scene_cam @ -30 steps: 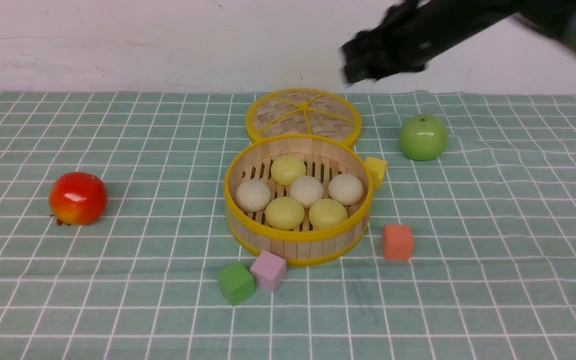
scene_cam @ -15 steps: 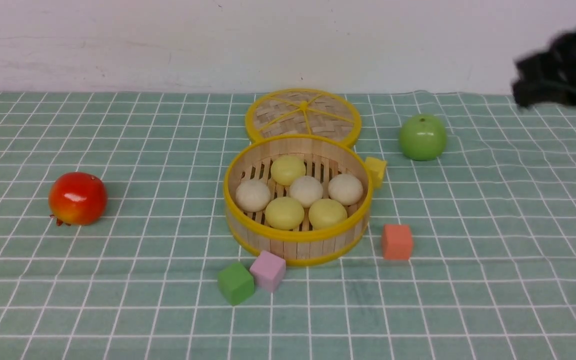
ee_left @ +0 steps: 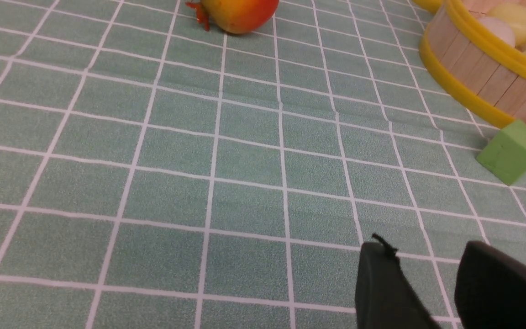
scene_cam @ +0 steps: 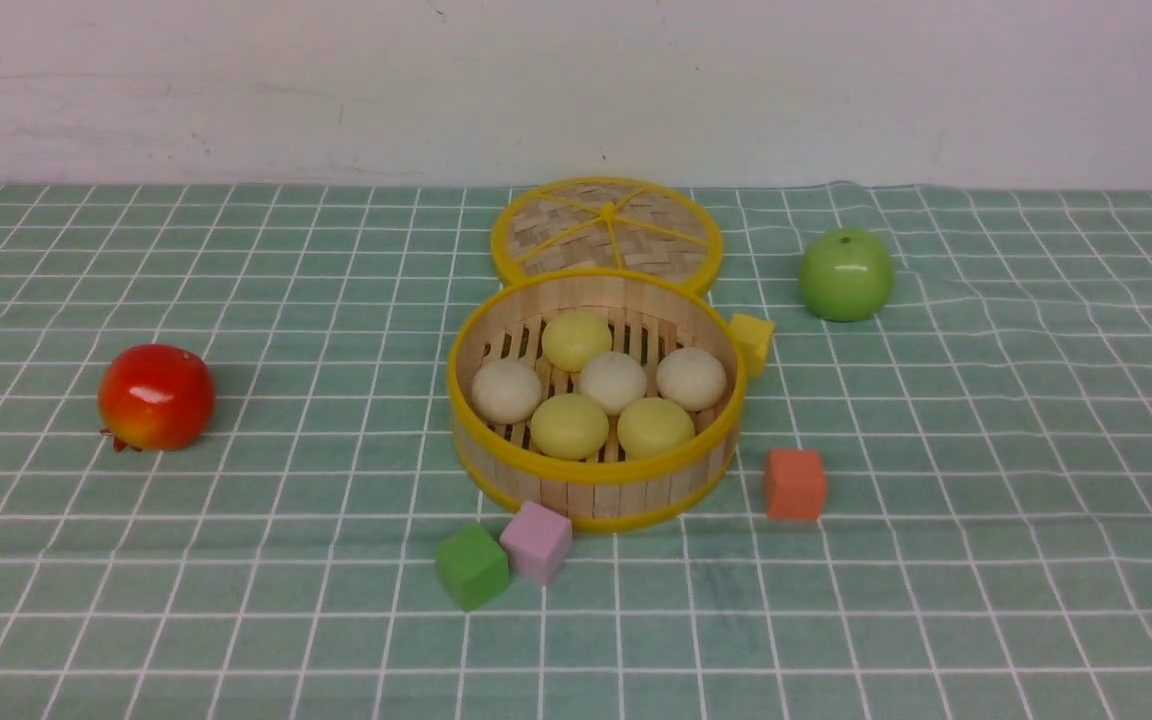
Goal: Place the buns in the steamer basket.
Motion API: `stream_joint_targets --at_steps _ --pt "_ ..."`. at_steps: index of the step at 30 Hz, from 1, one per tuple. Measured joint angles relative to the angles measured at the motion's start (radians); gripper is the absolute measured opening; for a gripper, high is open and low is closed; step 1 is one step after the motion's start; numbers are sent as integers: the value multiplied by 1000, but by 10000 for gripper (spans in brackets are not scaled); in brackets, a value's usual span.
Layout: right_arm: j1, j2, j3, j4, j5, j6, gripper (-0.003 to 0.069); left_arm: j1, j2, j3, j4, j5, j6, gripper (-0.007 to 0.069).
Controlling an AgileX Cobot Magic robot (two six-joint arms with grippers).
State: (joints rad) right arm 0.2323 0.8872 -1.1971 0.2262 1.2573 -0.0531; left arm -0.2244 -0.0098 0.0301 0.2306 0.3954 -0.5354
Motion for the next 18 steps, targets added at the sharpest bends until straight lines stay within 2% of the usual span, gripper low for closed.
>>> stream_joint_targets --at_steps 3,7,11,14,18 --pt "-7 -26 2 -1 3 -5 -13 0 0 0 0 0 0 238" --pt "-83 -136 40 -75 -35 -66 -10 0 0 0 0 0 0 238" --pt "-153 -261 151 -162 -189 -76 -9 0 0 0 0 0 0 238" --pt "-175 -398 357 -234 -385 -76 -6 0 0 0 0 0 0 238" --pt "-178 -577 659 -250 -629 -76 -3 0 0 0 0 0 0 238"
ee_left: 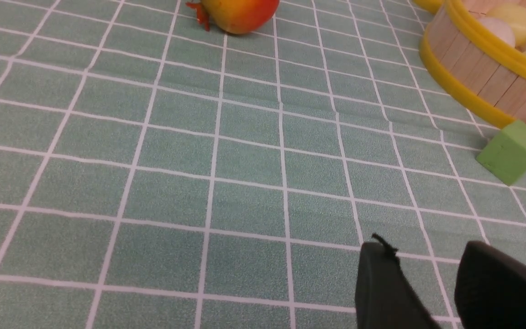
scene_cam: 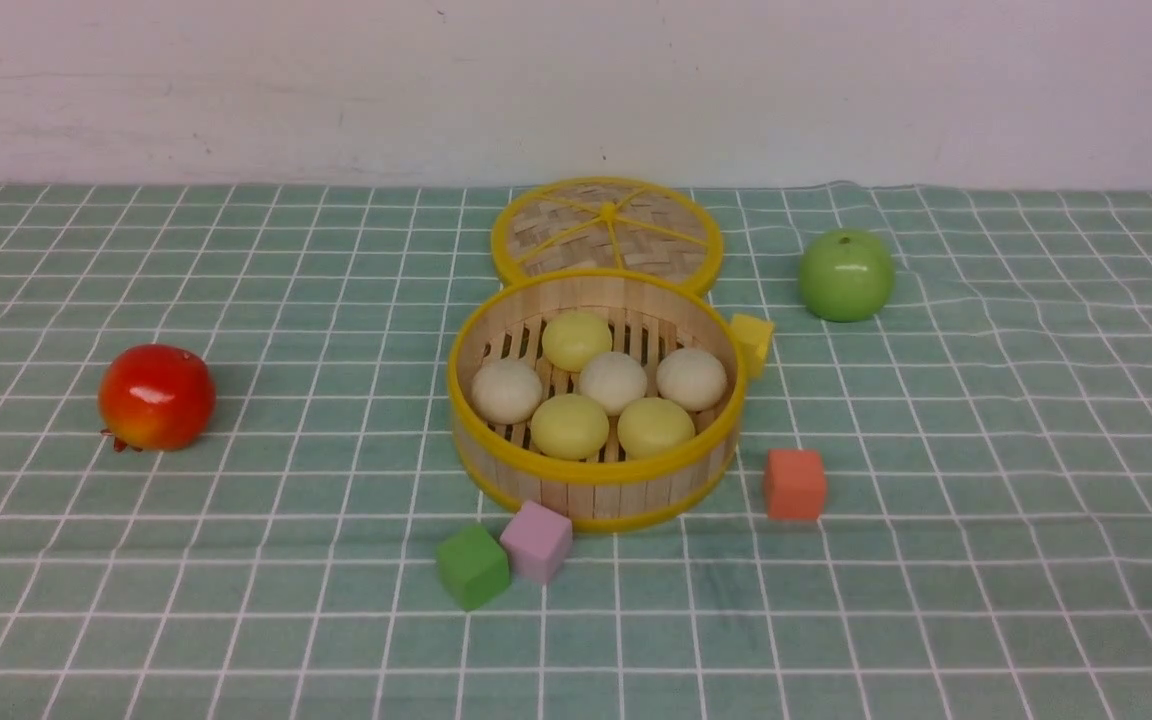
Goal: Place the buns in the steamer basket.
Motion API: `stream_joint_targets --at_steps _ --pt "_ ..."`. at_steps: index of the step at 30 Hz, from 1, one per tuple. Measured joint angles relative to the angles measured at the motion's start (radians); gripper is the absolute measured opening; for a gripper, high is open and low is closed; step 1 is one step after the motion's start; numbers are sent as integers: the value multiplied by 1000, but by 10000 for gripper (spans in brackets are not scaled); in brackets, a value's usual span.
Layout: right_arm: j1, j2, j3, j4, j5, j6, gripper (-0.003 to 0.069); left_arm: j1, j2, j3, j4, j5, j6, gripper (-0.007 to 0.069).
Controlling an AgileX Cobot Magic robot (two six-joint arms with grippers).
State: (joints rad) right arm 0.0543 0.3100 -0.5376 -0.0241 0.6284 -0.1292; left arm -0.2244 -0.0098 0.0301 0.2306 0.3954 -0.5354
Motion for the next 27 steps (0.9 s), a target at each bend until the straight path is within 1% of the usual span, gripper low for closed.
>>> stream_joint_targets --at_steps 5,6,7,9,11,14,27 --pt "-2 -178 376 -3 -217 12 -1 0 0 0 0 0 0 238" --pt "-3 -192 390 -3 -223 12 -1 0 0 0 0 0 0 238" --pt "-9 -237 474 -3 -255 22 0 0 0 0 0 0 0 238" --pt "-27 -293 547 12 -244 56 0 0 0 0 0 0 0 238" --pt "-51 -316 551 24 -243 95 1 0 0 0 0 0 0 238" --pt "-76 -320 551 38 -244 116 4 0 0 0 0 0 0 238" --pt "-81 -321 551 41 -244 129 21 0 0 0 0 0 0 238"
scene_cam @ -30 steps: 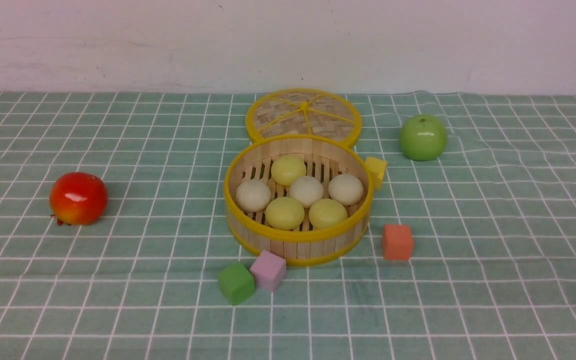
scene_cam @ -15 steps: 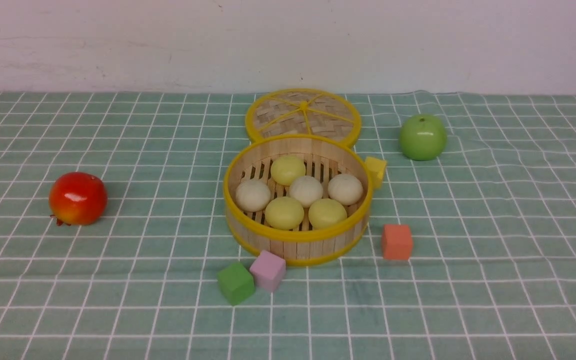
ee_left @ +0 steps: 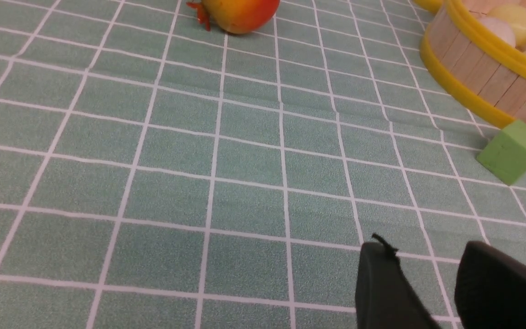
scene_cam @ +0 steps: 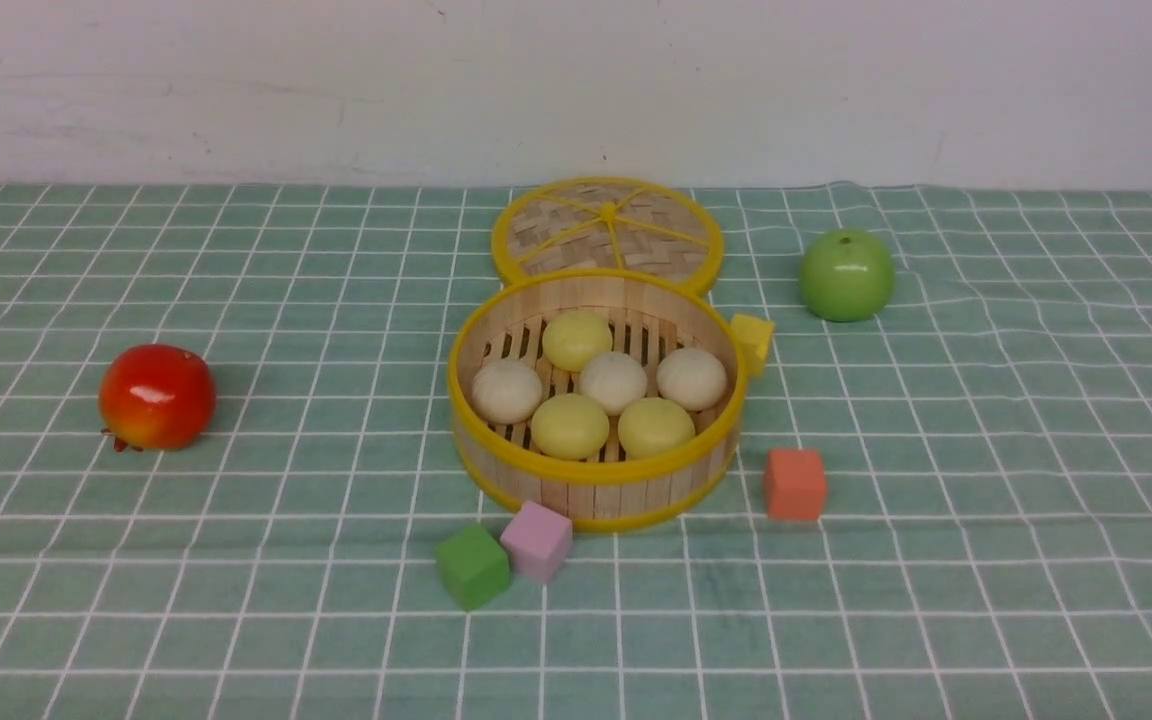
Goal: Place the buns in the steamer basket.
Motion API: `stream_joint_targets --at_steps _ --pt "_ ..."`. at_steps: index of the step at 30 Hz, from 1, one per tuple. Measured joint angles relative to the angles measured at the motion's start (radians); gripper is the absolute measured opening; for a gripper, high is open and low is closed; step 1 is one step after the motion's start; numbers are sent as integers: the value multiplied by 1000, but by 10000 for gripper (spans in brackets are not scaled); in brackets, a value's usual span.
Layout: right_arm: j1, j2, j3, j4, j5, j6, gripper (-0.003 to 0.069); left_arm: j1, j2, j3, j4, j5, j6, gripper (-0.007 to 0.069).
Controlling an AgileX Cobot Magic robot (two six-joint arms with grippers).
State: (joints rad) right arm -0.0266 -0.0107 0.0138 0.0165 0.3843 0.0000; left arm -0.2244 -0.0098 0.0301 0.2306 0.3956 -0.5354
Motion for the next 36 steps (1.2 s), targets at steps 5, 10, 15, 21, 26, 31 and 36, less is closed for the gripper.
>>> stream_joint_targets --at_steps 5,10,15,21,26,31,36 --pt "0 0 0 0 0 0 29 0 0 0 0 0 0 238" --pt "0 0 0 0 0 0 34 0 0 0 0 0 0 238" --pt "0 0 0 0 0 0 39 0 0 0 0 0 0 238" --pt "0 0 0 0 0 0 48 0 0 0 0 0 0 238" --pt "0 0 0 0 0 0 56 0 0 0 0 0 0 238" --pt "0 0 0 0 0 0 64 0 0 0 0 0 0 238" --pt "0 0 0 0 0 0 71 23 0 0 0 0 0 238"
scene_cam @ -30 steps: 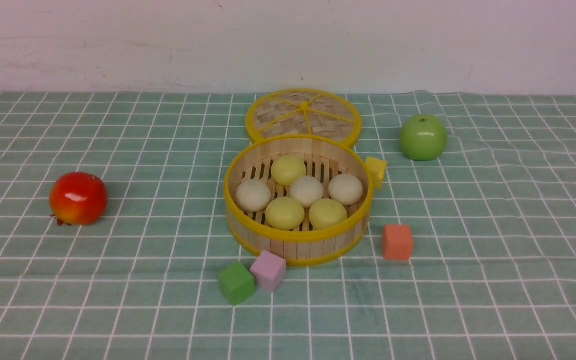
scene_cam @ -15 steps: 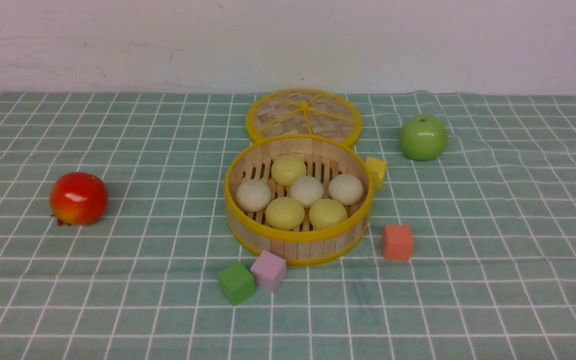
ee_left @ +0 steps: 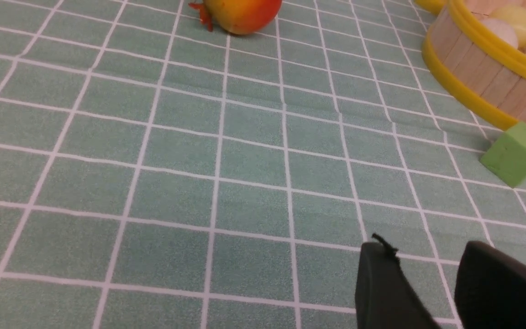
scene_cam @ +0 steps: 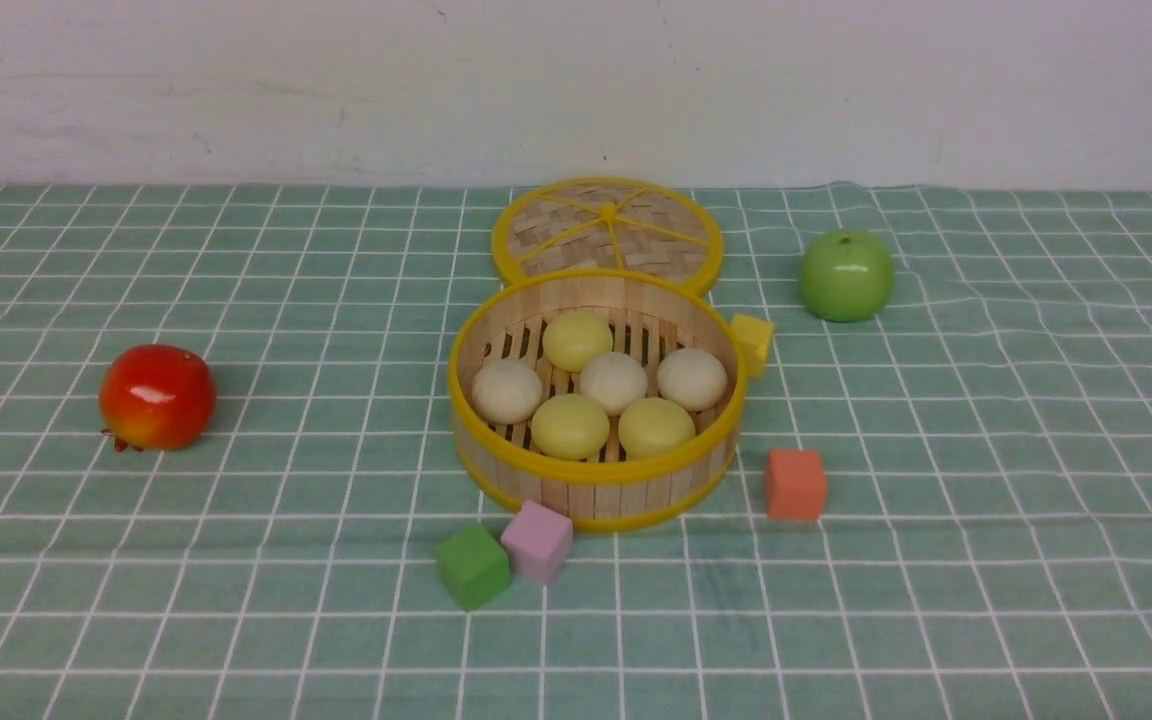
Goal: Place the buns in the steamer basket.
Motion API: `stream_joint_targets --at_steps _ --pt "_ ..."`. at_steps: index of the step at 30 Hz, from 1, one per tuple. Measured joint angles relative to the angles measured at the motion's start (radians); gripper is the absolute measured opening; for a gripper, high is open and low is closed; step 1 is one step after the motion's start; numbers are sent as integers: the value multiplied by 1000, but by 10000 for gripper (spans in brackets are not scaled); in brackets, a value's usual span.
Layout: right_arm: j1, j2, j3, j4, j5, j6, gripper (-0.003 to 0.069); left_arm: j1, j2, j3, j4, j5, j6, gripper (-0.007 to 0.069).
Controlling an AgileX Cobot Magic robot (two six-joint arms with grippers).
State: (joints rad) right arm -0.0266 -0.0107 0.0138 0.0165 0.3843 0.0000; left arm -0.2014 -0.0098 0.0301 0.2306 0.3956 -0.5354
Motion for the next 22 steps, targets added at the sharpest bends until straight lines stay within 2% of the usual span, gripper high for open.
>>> stream_joint_targets --at_steps 5,22 --pt "0 0 0 0 0 0 80 51 0 0 1 0 0 238" --pt "0 0 0 1 0 0 101 54 0 0 1 0 0 238"
